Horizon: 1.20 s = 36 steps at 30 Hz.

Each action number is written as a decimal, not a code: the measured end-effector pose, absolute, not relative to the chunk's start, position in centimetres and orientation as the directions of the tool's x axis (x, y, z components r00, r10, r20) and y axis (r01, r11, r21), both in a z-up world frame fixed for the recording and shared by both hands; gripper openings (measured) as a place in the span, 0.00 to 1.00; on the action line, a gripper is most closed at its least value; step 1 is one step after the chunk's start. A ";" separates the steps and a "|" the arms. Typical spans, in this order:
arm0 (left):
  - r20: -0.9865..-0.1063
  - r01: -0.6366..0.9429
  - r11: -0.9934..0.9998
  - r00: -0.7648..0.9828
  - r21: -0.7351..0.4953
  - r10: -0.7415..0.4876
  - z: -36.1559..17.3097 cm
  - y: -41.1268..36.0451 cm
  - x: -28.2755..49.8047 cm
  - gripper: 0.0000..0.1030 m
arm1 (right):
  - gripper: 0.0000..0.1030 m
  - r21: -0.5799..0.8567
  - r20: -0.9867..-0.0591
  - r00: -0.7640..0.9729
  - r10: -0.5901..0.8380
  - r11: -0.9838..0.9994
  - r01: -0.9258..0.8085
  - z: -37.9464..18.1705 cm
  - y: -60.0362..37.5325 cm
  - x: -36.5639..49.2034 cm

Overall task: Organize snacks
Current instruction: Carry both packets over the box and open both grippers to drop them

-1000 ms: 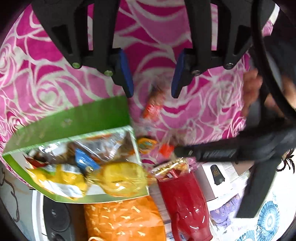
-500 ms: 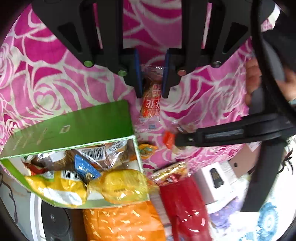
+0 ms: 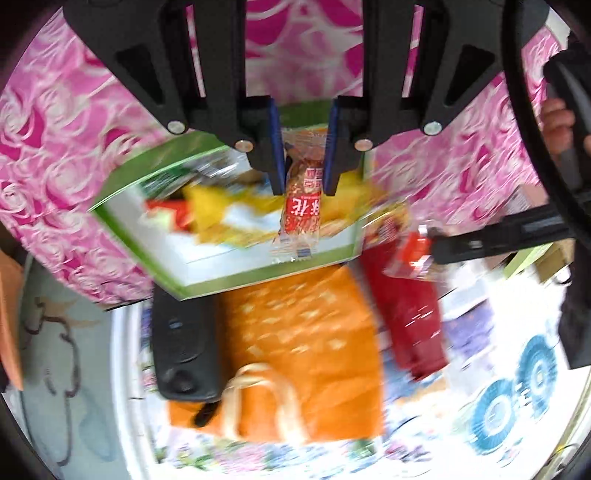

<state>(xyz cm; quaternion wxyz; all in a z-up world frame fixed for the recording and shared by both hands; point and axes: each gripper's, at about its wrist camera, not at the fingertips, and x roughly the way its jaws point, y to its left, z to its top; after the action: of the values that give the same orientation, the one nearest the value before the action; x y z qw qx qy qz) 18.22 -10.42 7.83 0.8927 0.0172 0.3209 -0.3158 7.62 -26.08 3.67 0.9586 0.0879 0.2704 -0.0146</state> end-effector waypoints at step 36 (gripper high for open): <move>-0.589 0.515 0.854 0.669 -0.073 -0.454 7.8 -17.4 19.6 0.91 | 0.97 -0.019 -0.537 0.827 -0.164 0.983 0.183 3.2 -32.2 11.2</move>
<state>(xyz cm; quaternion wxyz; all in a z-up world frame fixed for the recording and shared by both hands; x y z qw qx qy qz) 19.63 -17.36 7.79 0.9122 0.0496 0.3084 -0.2654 11.15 -32.24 3.16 0.9557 0.0167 0.2794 -0.0909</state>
